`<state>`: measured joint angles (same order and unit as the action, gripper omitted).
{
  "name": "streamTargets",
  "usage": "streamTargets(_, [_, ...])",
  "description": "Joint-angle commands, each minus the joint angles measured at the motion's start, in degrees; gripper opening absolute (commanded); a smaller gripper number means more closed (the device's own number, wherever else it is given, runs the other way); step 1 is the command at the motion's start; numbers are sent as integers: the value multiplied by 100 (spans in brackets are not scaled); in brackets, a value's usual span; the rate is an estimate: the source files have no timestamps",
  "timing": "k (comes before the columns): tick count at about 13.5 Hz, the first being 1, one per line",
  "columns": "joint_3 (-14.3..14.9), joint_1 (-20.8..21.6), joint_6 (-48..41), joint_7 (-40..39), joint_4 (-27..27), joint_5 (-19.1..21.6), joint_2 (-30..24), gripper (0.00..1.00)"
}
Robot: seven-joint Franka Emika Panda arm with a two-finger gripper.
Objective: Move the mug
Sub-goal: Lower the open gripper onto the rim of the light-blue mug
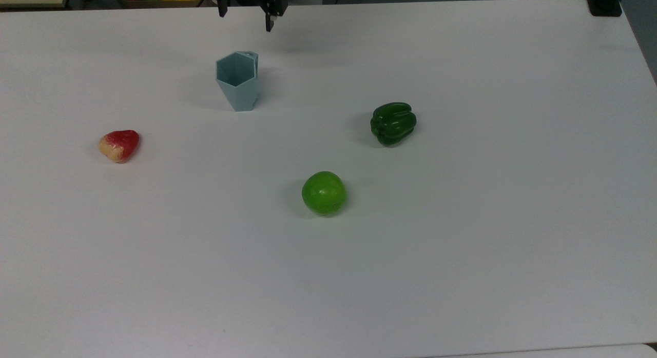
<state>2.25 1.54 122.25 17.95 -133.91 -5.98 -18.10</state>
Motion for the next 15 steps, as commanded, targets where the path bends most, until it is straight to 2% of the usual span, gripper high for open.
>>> streamTargets(1, [-128, -232, 754, 402, -592, -237, -44, 97])
streamTargets(7, [-128, -409, 1160, 481, -803, -237, 184, 96])
streamTargets(15, [-128, -303, 1503, 754, -839, -246, 580, 94])
